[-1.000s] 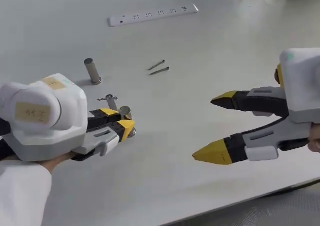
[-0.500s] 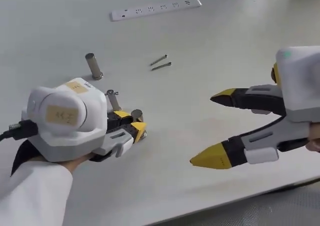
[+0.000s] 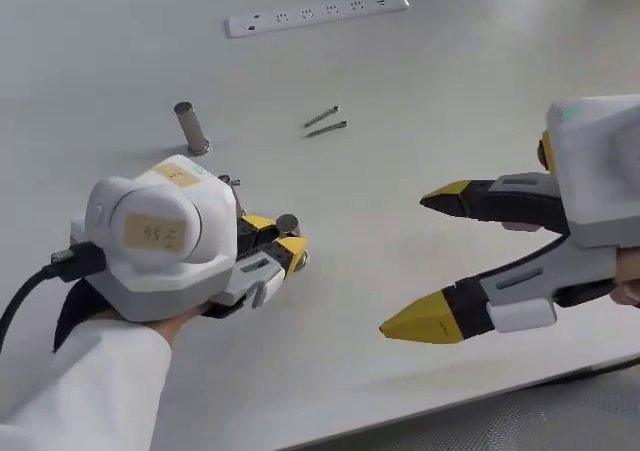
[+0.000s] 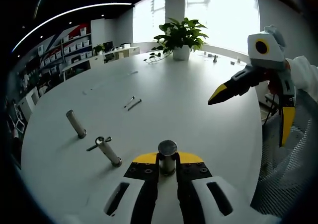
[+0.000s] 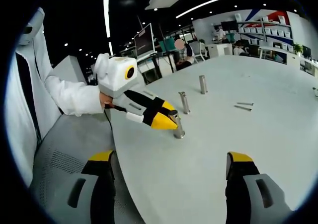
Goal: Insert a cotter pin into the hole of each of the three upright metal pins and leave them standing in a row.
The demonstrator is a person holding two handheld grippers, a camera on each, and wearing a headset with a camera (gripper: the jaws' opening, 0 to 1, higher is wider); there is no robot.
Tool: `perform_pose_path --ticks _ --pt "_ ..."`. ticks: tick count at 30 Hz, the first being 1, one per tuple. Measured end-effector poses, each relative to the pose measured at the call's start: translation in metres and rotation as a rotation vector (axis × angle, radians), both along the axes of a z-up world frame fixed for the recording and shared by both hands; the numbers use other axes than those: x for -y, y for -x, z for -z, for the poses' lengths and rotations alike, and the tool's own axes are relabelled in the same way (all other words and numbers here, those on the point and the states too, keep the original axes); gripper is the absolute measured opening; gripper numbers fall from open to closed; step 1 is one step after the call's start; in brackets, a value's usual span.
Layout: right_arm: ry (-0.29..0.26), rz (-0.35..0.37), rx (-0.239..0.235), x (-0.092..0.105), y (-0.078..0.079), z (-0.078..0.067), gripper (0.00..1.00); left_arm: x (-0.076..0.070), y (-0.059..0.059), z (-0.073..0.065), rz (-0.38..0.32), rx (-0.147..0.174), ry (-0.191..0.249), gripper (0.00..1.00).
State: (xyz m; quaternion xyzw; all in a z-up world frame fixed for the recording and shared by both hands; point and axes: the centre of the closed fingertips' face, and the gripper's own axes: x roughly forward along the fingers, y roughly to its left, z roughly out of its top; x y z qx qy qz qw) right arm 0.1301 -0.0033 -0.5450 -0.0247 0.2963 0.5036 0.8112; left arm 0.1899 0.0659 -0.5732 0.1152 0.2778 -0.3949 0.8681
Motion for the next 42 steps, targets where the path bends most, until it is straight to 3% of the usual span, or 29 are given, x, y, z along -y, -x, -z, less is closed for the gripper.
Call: perform_pose_path --ticks 2,4,8,9,12,15,18,20,22,23,24,26,29,33,35,36,40,42 --pt "0.001 -0.001 -0.001 -0.001 0.000 0.000 0.91 0.000 0.000 0.000 -0.011 0.002 0.012 0.11" --pt "0.001 -0.004 -0.001 -0.001 0.000 0.000 0.91 0.000 -0.001 0.000 -0.057 -0.024 0.074 0.11" --pt "0.002 -0.009 0.000 -0.003 0.001 0.000 0.90 -0.001 0.000 -0.002 -0.011 0.038 0.054 0.11" --pt "0.000 -0.008 0.000 -0.003 0.001 0.000 0.90 -0.001 0.000 -0.003 -0.014 0.037 0.060 0.12" --pt "-0.006 -0.008 0.000 -0.005 0.002 -0.001 0.90 0.001 0.005 -0.005 -0.002 -0.049 0.115 0.18" --pt "-0.001 -0.018 -0.001 -0.005 0.003 -0.001 0.90 0.000 0.007 -0.014 0.036 -0.017 0.115 0.27" --pt "0.005 -0.022 -0.004 -0.004 0.004 -0.002 0.90 -0.003 0.017 -0.019 0.076 -0.064 0.122 0.34" --pt "0.005 -0.027 -0.007 -0.003 0.004 -0.004 0.90 -0.005 0.021 -0.024 0.100 -0.051 0.118 0.35" --pt "0.011 -0.036 -0.004 -0.002 0.003 -0.007 0.90 -0.008 0.024 -0.034 0.118 -0.026 0.133 0.43" --pt "0.016 -0.041 -0.003 -0.001 0.002 -0.009 0.90 -0.009 0.027 -0.042 0.115 -0.036 0.173 0.53" --pt "0.019 -0.045 -0.005 0.001 0.001 -0.010 0.90 -0.008 0.029 -0.047 0.127 -0.023 0.192 0.62" --pt "0.022 -0.056 -0.012 0.004 -0.001 -0.012 0.90 -0.012 0.032 -0.054 0.134 -0.020 0.199 0.81" --pt "0.028 -0.067 -0.016 0.006 -0.004 -0.015 0.90 -0.018 0.044 -0.059 0.166 -0.037 0.203 0.93" --pt "0.050 -0.095 -0.027 0.006 -0.010 -0.016 0.89 -0.028 0.055 -0.056 0.160 -0.082 0.203 0.99" --pt "0.062 -0.096 -0.049 0.006 -0.011 -0.013 0.88 -0.039 0.054 -0.050 0.116 -0.088 0.166 0.99" --pt "0.064 -0.101 -0.053 0.005 -0.011 -0.013 0.88 -0.041 0.052 -0.051 0.111 -0.068 0.169 0.99" --pt "0.083 -0.145 -0.057 0.000 -0.013 -0.017 0.88 -0.052 0.053 -0.051 0.053 -0.089 0.199 0.99" --pt "0.092 -0.156 -0.047 -0.002 -0.018 -0.021 0.88 -0.055 0.053 -0.052 0.040 -0.074 0.198 0.99"
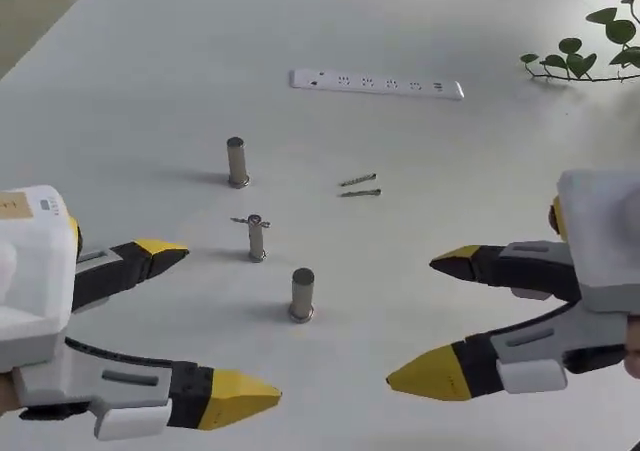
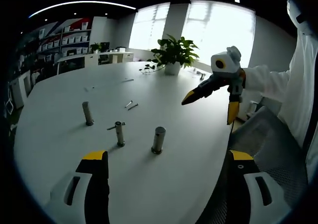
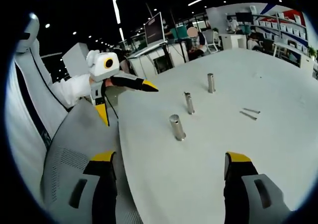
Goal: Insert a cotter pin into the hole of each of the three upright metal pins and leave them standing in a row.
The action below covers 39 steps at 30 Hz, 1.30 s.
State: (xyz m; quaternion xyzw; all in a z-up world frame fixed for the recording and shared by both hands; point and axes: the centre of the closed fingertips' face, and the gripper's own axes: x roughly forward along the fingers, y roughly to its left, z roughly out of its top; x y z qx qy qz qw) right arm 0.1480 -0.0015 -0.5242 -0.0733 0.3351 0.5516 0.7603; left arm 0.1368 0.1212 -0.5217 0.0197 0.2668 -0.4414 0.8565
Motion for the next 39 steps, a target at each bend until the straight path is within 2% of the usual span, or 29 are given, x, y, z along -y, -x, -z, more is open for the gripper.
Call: perform_pose_path --ticks 1,2,3,4,6,8,12,15,18,20,23,24,26,29,32,39 --pt "0.002 -0.003 0.002 0.000 -0.001 -0.001 0.87 -0.001 0.000 0.000 -0.002 0.001 0.001 0.99" --pt "0.016 -0.009 0.007 0.000 -0.007 -0.004 0.86 0.001 -0.001 -0.008 -0.039 -0.007 0.066 0.99" --pt "0.024 -0.010 0.010 0.000 -0.011 -0.005 0.84 0.001 0.000 -0.010 -0.049 -0.013 0.088 0.99" --pt "0.031 -0.014 0.009 0.001 -0.014 -0.007 0.84 0.000 0.001 -0.010 -0.047 -0.013 0.081 0.99" --pt "0.060 -0.027 0.009 0.004 -0.024 -0.011 0.83 -0.004 0.004 -0.005 -0.045 -0.006 0.034 0.99" --pt "0.098 -0.045 0.026 0.008 -0.031 -0.015 0.82 -0.005 0.006 -0.003 -0.036 -0.008 0.021 0.99" --pt "0.180 -0.086 0.058 0.015 -0.051 -0.023 0.79 -0.006 0.008 0.000 -0.028 -0.027 0.036 0.99" --pt "0.212 -0.111 0.094 0.014 -0.071 -0.032 0.75 -0.007 0.005 -0.002 -0.046 -0.020 0.053 0.99" --pt "0.240 -0.140 0.135 0.011 -0.088 -0.033 0.70 -0.007 0.003 -0.006 -0.066 -0.008 0.076 0.99" --pt "0.263 -0.156 0.143 0.009 -0.098 -0.030 0.66 -0.008 0.001 -0.008 -0.075 0.005 0.082 0.99" --pt "0.318 -0.191 0.156 0.009 -0.110 -0.023 0.58 -0.009 0.001 -0.009 -0.080 -0.002 0.094 0.99" --pt "0.344 -0.204 0.160 0.011 -0.119 -0.018 0.54 -0.009 0.001 -0.009 -0.081 -0.002 0.095 0.99" --pt "0.360 -0.222 0.164 0.010 -0.125 -0.015 0.50 -0.003 0.002 -0.012 -0.086 -0.002 0.100 0.99" --pt "0.402 -0.245 0.172 0.011 -0.143 -0.007 0.45 -0.004 0.001 -0.009 -0.097 -0.022 0.110 0.98" --pt "0.478 -0.269 0.179 0.015 -0.159 0.005 0.40 0.001 0.003 -0.007 -0.074 -0.027 0.110 0.97" --pt "0.512 -0.281 0.177 0.005 -0.188 0.026 0.29 0.008 0.004 -0.006 -0.060 -0.038 0.128 0.98"
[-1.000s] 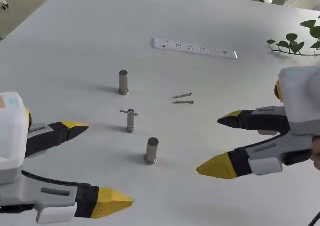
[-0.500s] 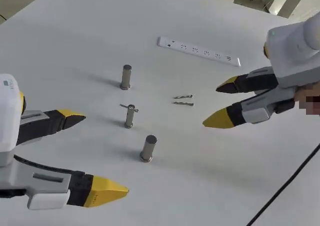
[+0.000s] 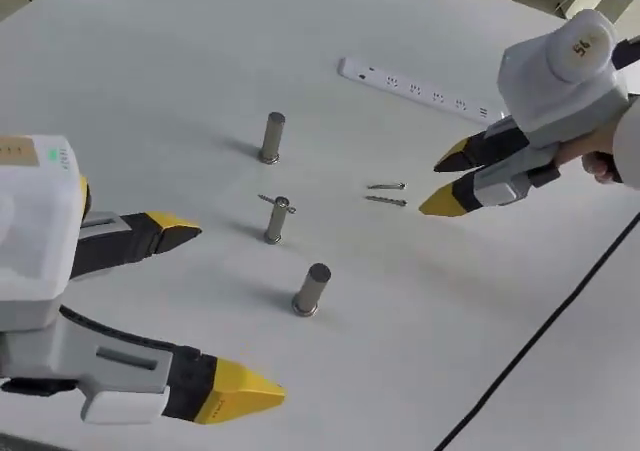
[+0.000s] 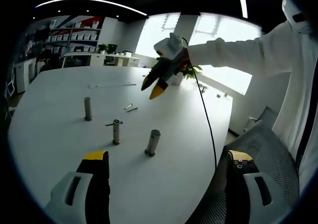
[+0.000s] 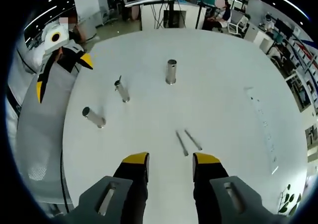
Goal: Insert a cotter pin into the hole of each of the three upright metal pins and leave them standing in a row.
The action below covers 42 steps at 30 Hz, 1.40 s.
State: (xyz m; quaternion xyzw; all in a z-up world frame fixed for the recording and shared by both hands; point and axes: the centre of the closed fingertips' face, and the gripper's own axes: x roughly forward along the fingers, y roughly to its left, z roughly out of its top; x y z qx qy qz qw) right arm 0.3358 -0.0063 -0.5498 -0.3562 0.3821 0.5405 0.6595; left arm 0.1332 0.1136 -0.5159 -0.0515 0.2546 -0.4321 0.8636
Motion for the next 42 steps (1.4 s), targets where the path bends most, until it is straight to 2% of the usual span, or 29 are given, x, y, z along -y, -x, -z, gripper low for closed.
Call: perform_pose_path --ticks 4,7,8,9,11,14,20,24,27,29,31,34,37,38,42 --pt "0.029 -0.025 -0.004 -0.005 -0.012 0.013 0.23 -0.001 -0.001 0.002 -0.020 -0.013 0.008 0.99" --pt "0.059 -0.026 -0.007 -0.007 -0.025 0.025 0.21 -0.009 -0.005 0.001 -0.057 -0.018 0.014 0.98" --pt "0.066 -0.035 0.000 -0.008 -0.028 0.027 0.19 -0.010 -0.007 0.001 -0.067 -0.019 0.020 0.98" --pt "0.124 -0.094 0.019 -0.002 -0.036 0.032 0.17 -0.013 -0.008 0.000 -0.081 -0.020 0.028 0.98" --pt "0.180 -0.141 0.071 0.000 -0.049 0.037 0.14 -0.016 -0.010 0.000 -0.095 -0.022 0.032 0.98" --pt "0.176 -0.129 0.070 -0.004 -0.055 0.043 0.11 -0.019 -0.011 0.002 -0.107 -0.022 0.024 0.97" --pt "0.216 -0.173 0.048 -0.007 -0.052 0.057 0.09 -0.020 -0.011 0.002 -0.126 -0.027 0.031 0.97" --pt "0.216 -0.175 0.041 -0.009 -0.052 0.061 0.10 -0.019 -0.010 0.004 -0.127 -0.036 0.037 0.95" --pt "0.216 -0.191 0.012 -0.009 -0.046 0.064 0.10 -0.022 -0.012 0.003 -0.135 -0.030 0.040 0.94" --pt "0.224 -0.199 0.016 -0.008 -0.045 0.065 0.08 -0.022 -0.014 0.000 -0.141 -0.029 0.041 0.94" --pt "0.212 -0.205 -0.006 -0.010 -0.040 0.065 0.01 -0.020 -0.014 -0.003 -0.142 -0.023 0.040 0.93" --pt "0.214 -0.209 0.000 -0.010 -0.040 0.064 0.01 -0.022 -0.014 -0.004 -0.146 -0.019 0.035 0.93" --pt "0.214 -0.208 0.009 -0.009 -0.041 0.064 0.00 -0.022 -0.014 -0.005 -0.152 -0.010 0.005 0.93" --pt "0.218 -0.209 0.029 -0.009 -0.043 0.064 0.00 -0.020 -0.013 -0.007 -0.155 -0.008 0.003 0.93" --pt "0.223 -0.208 0.035 -0.010 -0.042 0.063 0.00 -0.019 -0.010 -0.012 -0.162 -0.010 0.011 0.93"
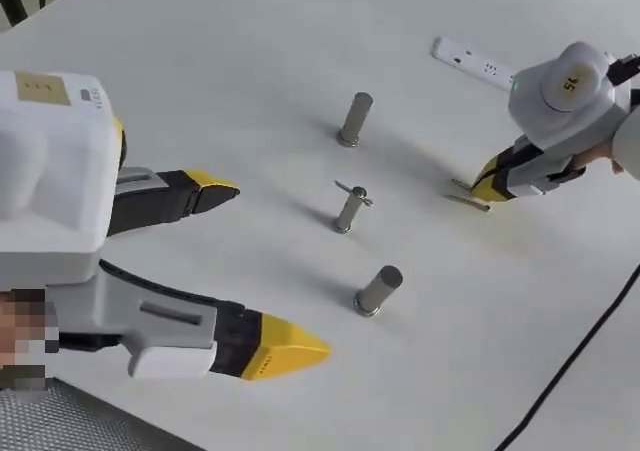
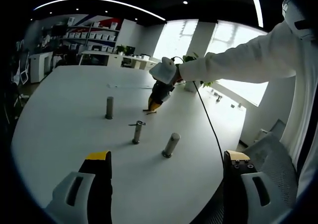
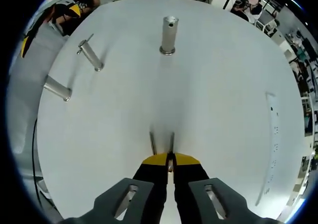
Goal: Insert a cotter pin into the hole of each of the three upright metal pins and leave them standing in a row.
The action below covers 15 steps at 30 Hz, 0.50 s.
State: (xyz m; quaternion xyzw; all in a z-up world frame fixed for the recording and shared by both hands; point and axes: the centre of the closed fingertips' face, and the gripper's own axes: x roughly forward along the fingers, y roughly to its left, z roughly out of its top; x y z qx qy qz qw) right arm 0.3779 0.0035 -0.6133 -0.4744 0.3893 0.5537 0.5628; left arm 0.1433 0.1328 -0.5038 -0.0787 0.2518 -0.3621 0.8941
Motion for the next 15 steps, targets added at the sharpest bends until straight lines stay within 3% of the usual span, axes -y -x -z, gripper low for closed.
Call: perform_pose_path --ticks 9,12,15 --pt "0.000 -0.021 0.026 0.000 0.006 -0.007 0.00 -0.005 0.001 -0.003 -0.012 0.006 -0.014 0.92" --pt "-0.016 -0.030 0.048 0.001 0.008 -0.016 0.00 -0.006 0.001 -0.003 -0.014 0.008 -0.014 0.92" --pt "-0.065 -0.029 0.082 -0.002 0.011 -0.032 0.00 -0.006 0.000 -0.004 -0.010 0.013 -0.011 0.92"
